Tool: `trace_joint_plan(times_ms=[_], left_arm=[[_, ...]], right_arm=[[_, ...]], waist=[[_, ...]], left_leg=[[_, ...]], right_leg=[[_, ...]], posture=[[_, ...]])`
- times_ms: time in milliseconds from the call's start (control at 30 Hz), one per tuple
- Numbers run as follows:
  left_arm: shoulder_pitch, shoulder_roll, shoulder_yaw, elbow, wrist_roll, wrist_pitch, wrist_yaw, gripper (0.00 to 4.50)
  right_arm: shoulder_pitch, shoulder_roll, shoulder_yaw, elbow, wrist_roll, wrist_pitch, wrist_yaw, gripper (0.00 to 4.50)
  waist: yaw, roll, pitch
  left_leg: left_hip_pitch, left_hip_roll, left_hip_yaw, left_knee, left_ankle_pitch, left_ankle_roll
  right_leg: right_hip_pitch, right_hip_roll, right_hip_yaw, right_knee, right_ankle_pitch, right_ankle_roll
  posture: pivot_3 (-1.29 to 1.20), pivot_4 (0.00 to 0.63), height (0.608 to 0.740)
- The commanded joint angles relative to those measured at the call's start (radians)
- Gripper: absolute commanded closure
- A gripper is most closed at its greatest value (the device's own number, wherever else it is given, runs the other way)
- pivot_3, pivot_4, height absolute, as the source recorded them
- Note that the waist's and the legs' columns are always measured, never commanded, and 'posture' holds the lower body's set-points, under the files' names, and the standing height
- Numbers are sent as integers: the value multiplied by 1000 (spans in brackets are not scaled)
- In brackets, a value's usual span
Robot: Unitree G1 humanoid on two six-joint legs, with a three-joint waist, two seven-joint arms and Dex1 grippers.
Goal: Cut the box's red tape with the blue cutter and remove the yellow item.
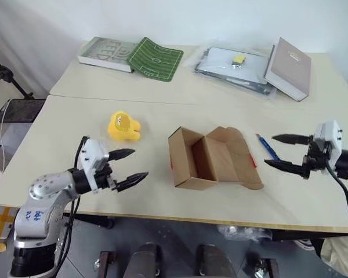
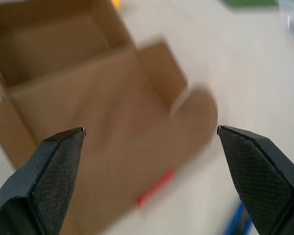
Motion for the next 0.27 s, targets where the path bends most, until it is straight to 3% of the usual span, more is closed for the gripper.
trace_joint_plan(times_ms=[33, 267], left_arm=[[73, 20, 43, 17, -12, -91, -14, 41], [142, 38, 54, 6, -63, -85, -4, 41]], right_arm=[[48, -25, -56, 21, -20, -51, -26, 0], [162, 14, -111, -76, 11, -13, -116, 0]], waist=[[-1, 0, 0], [-6, 0, 0]], left_leg=[[0, 0, 0, 0, 0, 0], [1, 0, 0, 0, 0, 0]], right_leg=[[0, 0, 0, 0, 0, 0], [0, -2, 0, 1, 0, 0]], posture=[[0, 150, 740], [0, 150, 740]])
